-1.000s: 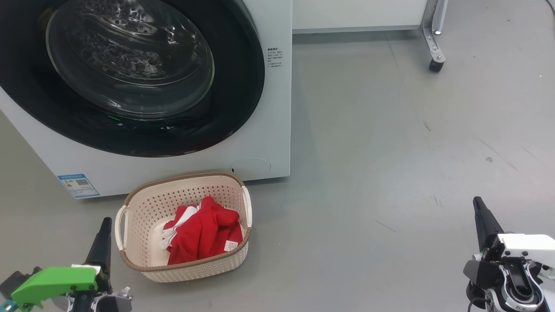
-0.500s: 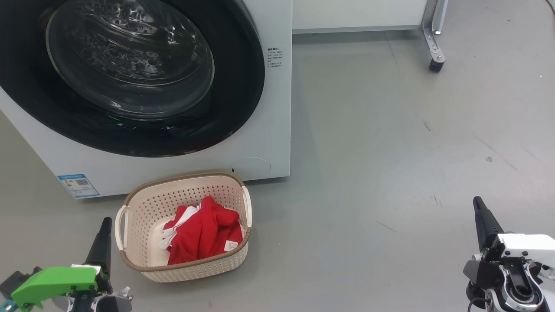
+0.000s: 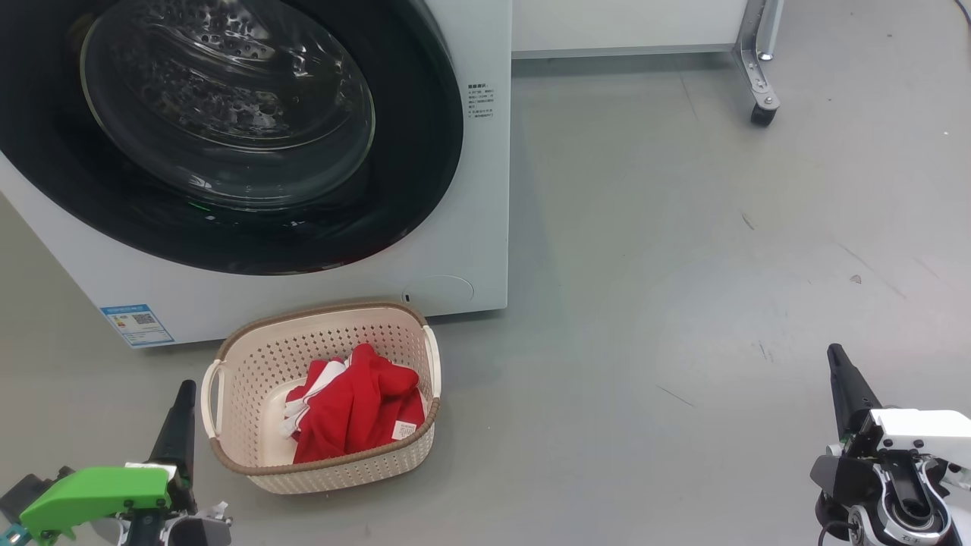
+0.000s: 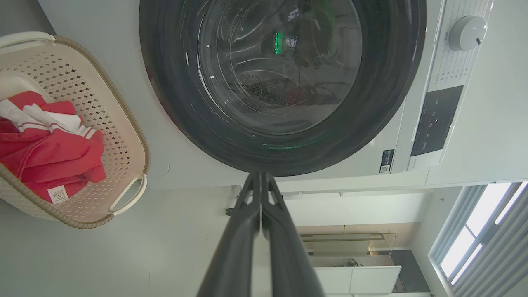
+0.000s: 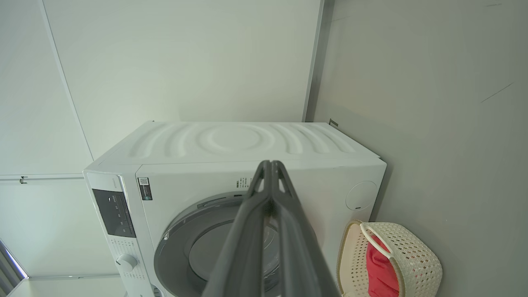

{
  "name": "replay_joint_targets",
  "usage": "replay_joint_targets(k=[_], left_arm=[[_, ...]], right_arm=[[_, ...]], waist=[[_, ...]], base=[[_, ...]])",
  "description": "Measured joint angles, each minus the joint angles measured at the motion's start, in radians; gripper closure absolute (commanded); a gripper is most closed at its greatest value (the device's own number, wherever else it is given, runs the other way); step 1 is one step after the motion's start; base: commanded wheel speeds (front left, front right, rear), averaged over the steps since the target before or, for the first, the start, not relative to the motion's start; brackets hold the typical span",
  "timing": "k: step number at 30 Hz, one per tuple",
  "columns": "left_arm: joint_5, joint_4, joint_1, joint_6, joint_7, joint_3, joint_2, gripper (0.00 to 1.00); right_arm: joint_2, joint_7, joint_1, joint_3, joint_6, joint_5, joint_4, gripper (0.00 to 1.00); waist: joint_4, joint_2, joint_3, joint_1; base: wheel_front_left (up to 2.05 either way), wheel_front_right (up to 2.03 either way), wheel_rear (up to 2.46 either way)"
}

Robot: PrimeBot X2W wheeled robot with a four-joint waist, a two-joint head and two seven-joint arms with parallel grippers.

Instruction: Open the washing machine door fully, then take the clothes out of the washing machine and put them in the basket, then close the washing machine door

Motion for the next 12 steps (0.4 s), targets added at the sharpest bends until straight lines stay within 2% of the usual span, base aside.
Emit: replay_joint_targets(k=[12], left_arm=[[0.000,0.000,0.000,0.000,0.000,0.000,0.000,1.00]], right_arm=[[0.000,0.000,0.000,0.000,0.000,0.000,0.000,1.00]], waist=[[0.000,0.0000,0.000,0.0000]], base=[[0.00,0.00,0.00]])
